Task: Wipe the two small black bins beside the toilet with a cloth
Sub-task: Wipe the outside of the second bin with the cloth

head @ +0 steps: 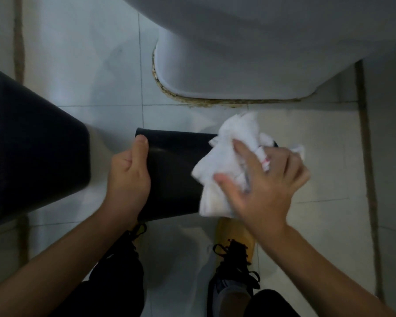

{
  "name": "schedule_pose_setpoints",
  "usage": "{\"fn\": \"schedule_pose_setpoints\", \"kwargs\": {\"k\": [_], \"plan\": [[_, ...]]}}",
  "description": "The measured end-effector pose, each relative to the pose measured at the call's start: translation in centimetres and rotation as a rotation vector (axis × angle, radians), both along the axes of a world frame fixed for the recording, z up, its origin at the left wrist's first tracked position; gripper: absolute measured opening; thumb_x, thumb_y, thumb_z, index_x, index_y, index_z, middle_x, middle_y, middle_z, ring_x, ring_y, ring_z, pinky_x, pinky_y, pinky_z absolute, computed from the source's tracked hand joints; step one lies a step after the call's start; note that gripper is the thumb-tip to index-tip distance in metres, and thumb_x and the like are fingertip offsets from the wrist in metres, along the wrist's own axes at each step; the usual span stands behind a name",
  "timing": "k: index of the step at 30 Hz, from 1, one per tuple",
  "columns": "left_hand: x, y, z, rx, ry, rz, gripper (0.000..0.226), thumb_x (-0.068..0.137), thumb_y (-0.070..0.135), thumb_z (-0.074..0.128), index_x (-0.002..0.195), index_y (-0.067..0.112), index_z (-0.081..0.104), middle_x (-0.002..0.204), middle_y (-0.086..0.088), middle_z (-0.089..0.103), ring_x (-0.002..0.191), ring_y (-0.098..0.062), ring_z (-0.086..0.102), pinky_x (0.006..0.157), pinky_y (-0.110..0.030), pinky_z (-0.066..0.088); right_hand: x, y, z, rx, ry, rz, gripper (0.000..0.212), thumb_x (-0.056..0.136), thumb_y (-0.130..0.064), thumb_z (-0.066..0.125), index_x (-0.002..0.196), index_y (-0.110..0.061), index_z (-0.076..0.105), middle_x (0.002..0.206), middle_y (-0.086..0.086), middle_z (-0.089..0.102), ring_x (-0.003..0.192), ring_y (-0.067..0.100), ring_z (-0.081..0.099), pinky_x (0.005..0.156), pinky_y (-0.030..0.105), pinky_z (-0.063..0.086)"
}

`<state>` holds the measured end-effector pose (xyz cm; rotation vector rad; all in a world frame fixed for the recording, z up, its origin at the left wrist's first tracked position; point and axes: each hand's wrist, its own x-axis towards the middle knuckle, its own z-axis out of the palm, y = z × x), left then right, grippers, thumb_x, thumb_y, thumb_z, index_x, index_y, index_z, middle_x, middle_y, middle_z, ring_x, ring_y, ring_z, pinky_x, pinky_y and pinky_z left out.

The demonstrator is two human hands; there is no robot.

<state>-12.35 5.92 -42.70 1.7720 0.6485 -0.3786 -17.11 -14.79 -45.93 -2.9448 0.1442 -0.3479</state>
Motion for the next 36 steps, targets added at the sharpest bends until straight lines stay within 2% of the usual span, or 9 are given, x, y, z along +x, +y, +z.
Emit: {"fn": "schedule_pose_setpoints", "kwargs": {"k": [3,7,11,14,19,21,26,31,36], "plan": [[0.6,0.2,-0.1,-0.027,-0.004,-0.011,0.062,0.101,0.047,0.037,0.083,-0.008,0.059,0.081,-0.030,0.063,0.075,-0.046,0.062,0.067,-0.054,0.055,-2.1,3.9,-0.6,0.011,-0.065,0.181,0.072,0.081,-0.081,0.052,0.128,-0.029,0.068,0.118,0.005,0.046,0.111,0.032,0.046,0.100,0.060,0.035],[-0.1,0.5,-0.6,-0.043,-0.027,-0.012,0.051,0.103,0.040,0.038,0.068,0.010,0.061,0.058,-0.002,0.062,0.058,-0.019,0.060,0.054,-0.032,0.049,-0.7,4.6,0.0,0.000,-0.110,0.245,0.060,0.086,-0.075,0.053,0.123,-0.032,0.070,0.113,0.005,0.058,0.105,0.030,0.055,0.094,0.053,0.038],[0.0,0.2,-0.6,-0.047,-0.002,0.013,0.050,0.102,0.043,0.040,0.069,0.013,0.062,0.069,-0.010,0.063,0.068,-0.023,0.062,0.064,-0.038,0.051,4.0,1.6,1.2,-0.004,-0.008,0.065,0.052,0.093,-0.070,0.044,0.117,-0.032,0.070,0.107,0.003,0.063,0.096,0.026,0.053,0.081,0.039,0.032],[0.4,-0.1,-0.3,-0.009,0.000,0.023,0.048,0.102,0.044,0.038,0.072,0.015,0.061,0.074,-0.008,0.059,0.070,-0.019,0.060,0.065,-0.037,0.052,6.3,-1.6,0.9,0.050,0.087,-0.085,0.047,0.093,-0.067,0.044,0.116,-0.033,0.068,0.115,0.003,0.059,0.102,0.026,0.049,0.082,0.036,0.024],[0.1,0.0,-0.3,0.018,-0.008,-0.015,0.052,0.102,0.046,0.037,0.075,0.009,0.061,0.080,-0.019,0.058,0.074,-0.028,0.061,0.074,-0.054,0.055,5.3,-3.8,0.1,0.130,0.116,-0.153,0.052,0.093,-0.069,0.041,0.119,-0.032,0.066,0.117,0.005,0.055,0.107,0.027,0.047,0.085,0.038,0.028],[0.2,0.2,-0.4,0.028,-0.004,-0.039,0.057,0.102,0.047,0.035,0.080,0.001,0.061,0.081,-0.024,0.058,0.075,-0.032,0.061,0.074,-0.055,0.055,3.8,-3.1,0.2,0.056,0.060,-0.097,0.054,0.092,-0.070,0.043,0.116,-0.029,0.068,0.111,0.007,0.056,0.102,0.030,0.047,0.082,0.040,0.030],[-0.1,0.2,-0.3,-0.017,0.011,-0.063,0.055,0.102,0.046,0.034,0.071,0.011,0.063,0.064,-0.004,0.060,0.057,-0.012,0.061,0.058,-0.037,0.054,1.5,-0.7,0.6,-0.030,-0.011,0.126,0.064,0.085,-0.078,0.051,0.116,-0.026,0.071,0.112,0.010,0.062,0.102,0.033,0.051,0.082,0.043,0.032],[0.2,0.7,-0.5,-0.093,-0.001,-0.081,0.058,0.103,0.042,0.035,0.078,0.000,0.065,0.071,-0.021,0.067,0.065,-0.032,0.067,0.058,-0.041,0.054,2.6,2.4,1.8,-0.008,0.024,0.328,0.072,0.081,-0.083,0.049,0.124,-0.028,0.067,0.111,0.008,0.063,0.099,0.032,0.051,0.083,0.046,0.035],[-0.9,1.1,-0.7,-0.129,-0.059,-0.113,0.063,0.100,0.046,0.023,0.078,0.007,0.066,0.067,-0.015,0.069,0.064,-0.025,0.068,0.055,-0.033,0.053,5.2,6.4,2.8,0.045,0.106,0.498,0.075,0.079,-0.084,0.047,0.127,-0.029,0.065,0.111,0.005,0.060,0.094,0.029,0.050,0.078,0.044,0.034]]}}
